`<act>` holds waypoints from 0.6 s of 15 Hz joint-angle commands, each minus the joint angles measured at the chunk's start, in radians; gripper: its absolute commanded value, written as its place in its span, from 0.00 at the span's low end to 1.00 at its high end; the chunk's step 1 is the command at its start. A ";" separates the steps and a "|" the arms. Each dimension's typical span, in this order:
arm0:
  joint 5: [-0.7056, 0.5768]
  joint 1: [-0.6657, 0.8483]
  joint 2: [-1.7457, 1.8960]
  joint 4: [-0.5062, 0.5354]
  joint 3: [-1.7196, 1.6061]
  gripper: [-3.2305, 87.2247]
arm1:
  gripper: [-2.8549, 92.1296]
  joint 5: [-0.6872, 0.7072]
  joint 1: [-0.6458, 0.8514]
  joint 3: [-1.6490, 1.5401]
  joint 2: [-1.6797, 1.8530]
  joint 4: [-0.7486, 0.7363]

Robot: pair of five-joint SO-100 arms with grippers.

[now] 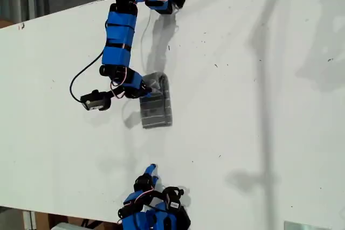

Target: Grasp corners of a square towel and fold twice.

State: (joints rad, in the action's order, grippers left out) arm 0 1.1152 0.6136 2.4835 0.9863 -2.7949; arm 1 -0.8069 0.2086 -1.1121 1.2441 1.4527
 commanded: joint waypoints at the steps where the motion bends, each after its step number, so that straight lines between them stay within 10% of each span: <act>1: 0.008 0.012 0.009 -0.009 0.005 0.26 | 0.04 0.034 -0.018 0.066 0.023 -0.058; 9: 0.005 0.012 0.009 -0.009 0.003 0.26 | 0.30 0.140 0.002 0.049 0.129 -0.176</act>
State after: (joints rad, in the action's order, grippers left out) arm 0 1.1152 0.6151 2.4835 0.9863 -2.7964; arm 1 -0.6842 0.2040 -1.1121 1.2579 1.2977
